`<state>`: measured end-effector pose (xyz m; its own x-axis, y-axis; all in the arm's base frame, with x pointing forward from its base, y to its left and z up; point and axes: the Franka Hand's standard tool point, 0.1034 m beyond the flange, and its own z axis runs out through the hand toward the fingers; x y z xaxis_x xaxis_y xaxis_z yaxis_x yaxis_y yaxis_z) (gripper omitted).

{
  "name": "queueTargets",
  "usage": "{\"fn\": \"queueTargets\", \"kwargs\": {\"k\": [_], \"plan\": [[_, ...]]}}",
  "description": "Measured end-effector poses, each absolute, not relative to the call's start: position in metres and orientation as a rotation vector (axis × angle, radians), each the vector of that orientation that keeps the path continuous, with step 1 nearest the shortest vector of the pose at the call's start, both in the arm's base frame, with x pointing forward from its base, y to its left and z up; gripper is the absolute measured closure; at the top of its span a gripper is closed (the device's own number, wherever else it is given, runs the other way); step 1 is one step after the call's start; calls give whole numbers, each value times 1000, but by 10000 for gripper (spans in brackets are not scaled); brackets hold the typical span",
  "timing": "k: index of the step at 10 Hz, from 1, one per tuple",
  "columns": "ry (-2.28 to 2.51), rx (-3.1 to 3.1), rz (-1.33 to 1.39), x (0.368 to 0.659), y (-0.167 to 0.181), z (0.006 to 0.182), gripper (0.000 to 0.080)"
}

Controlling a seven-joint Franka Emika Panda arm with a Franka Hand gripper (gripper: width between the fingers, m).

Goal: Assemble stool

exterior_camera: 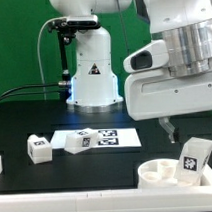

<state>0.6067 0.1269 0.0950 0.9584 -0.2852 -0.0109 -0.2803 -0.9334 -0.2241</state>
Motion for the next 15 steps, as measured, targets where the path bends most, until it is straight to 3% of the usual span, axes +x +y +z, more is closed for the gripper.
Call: {"fn": "queueTargets", "kwargs": {"k": [4,8,11,12,13,14,15], "plan": [[-524,-2939,-72,605,121,90,150],[-828,-2890,-93,606,116,89,150],[-1292,-2804,-159,614,110,78,150],[-1218,-2833,-155,614,110,78,150],[-1180,-2848,-153,614,110,77,280],[-1156,-2857,-152,614,110,77,280],[-1043,-2895,-148,614,110,77,417]]}}
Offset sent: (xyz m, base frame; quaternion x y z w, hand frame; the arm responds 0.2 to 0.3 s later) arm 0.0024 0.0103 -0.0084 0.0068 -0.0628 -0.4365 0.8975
